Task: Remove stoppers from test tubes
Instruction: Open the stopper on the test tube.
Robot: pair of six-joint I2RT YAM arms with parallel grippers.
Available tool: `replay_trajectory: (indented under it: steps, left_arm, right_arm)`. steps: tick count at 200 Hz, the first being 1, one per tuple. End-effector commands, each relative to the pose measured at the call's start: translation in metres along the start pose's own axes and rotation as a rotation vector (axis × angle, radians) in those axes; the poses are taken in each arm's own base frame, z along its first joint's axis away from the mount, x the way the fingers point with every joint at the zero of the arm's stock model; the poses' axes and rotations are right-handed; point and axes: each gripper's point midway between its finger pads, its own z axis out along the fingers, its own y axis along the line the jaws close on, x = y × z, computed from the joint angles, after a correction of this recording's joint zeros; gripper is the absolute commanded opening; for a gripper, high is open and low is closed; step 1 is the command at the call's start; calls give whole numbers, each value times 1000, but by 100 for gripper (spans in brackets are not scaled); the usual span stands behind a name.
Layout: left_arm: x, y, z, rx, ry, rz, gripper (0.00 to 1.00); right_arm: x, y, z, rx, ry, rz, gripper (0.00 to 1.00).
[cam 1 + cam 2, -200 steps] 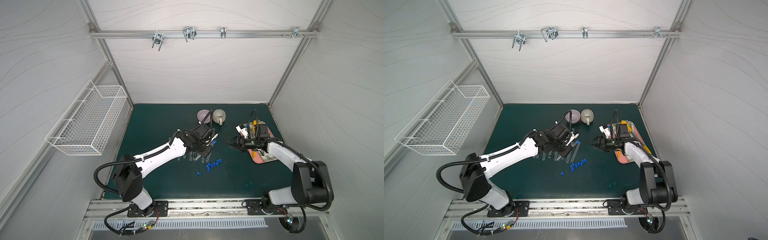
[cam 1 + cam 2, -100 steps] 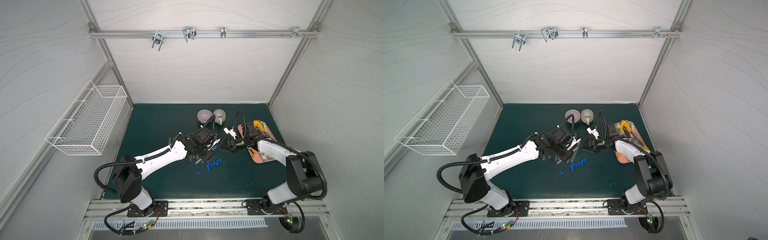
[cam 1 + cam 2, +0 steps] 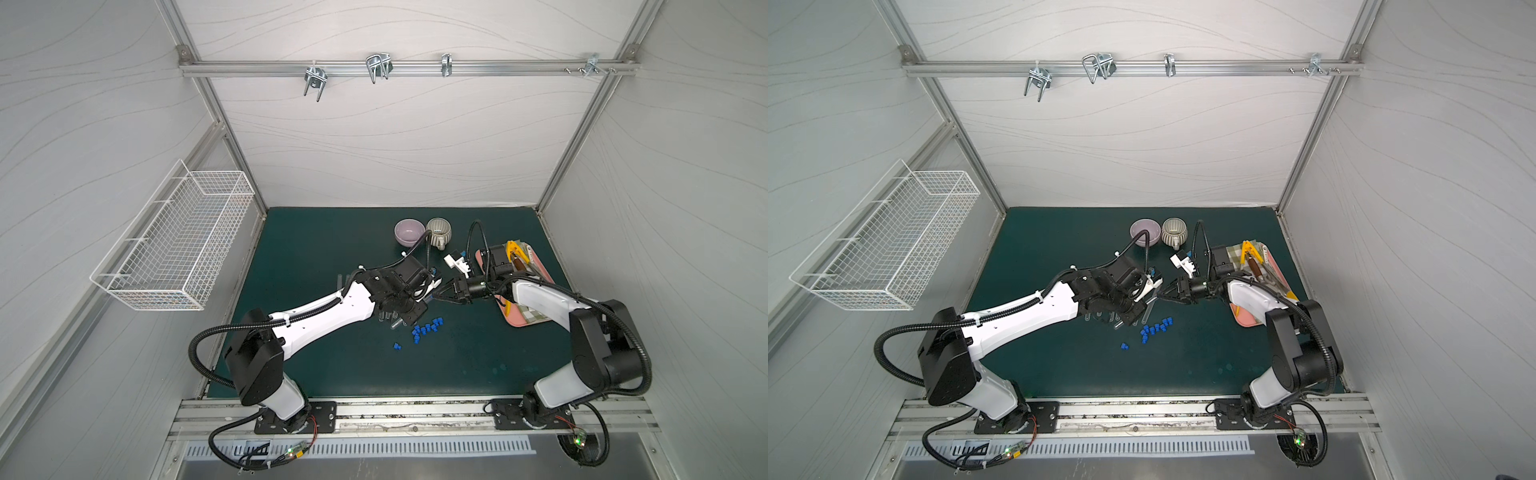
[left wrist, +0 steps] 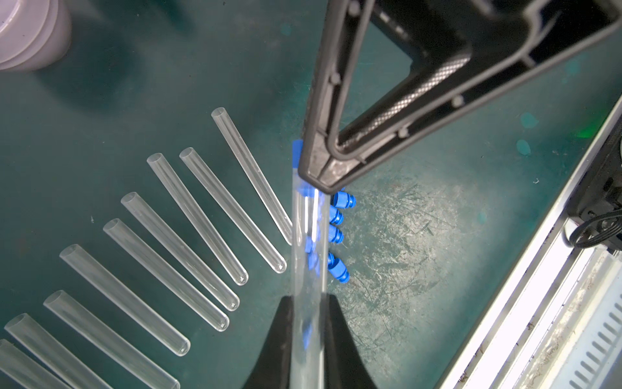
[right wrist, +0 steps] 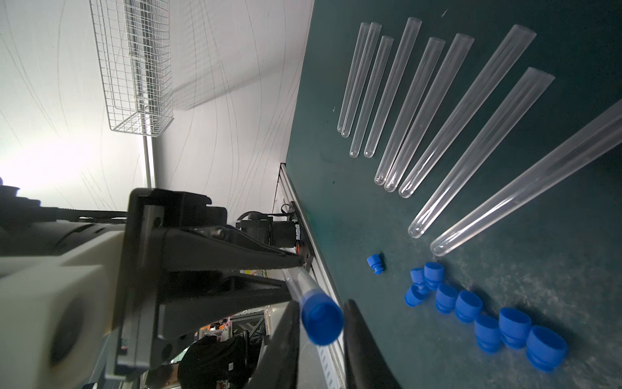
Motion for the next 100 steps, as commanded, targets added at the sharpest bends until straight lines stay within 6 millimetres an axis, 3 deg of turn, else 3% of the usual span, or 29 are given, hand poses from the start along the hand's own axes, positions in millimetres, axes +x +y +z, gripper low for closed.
replay_trajectory:
  steps: [1, 65, 100]
  left_arm:
    - [-9, -2, -8, 1, -46, 33, 2]
    - [-9, -3, -8, 5, -50, 39, 2]
    - [-9, -6, -9, 10, -54, 45, 2]
  right_arm:
    - [-3, 5, 2, -17, 8, -22, 20]
    - [-1, 9, 1, -38, 15, -32, 12]
    - [0, 6, 2, -29, 21, -27, 23]
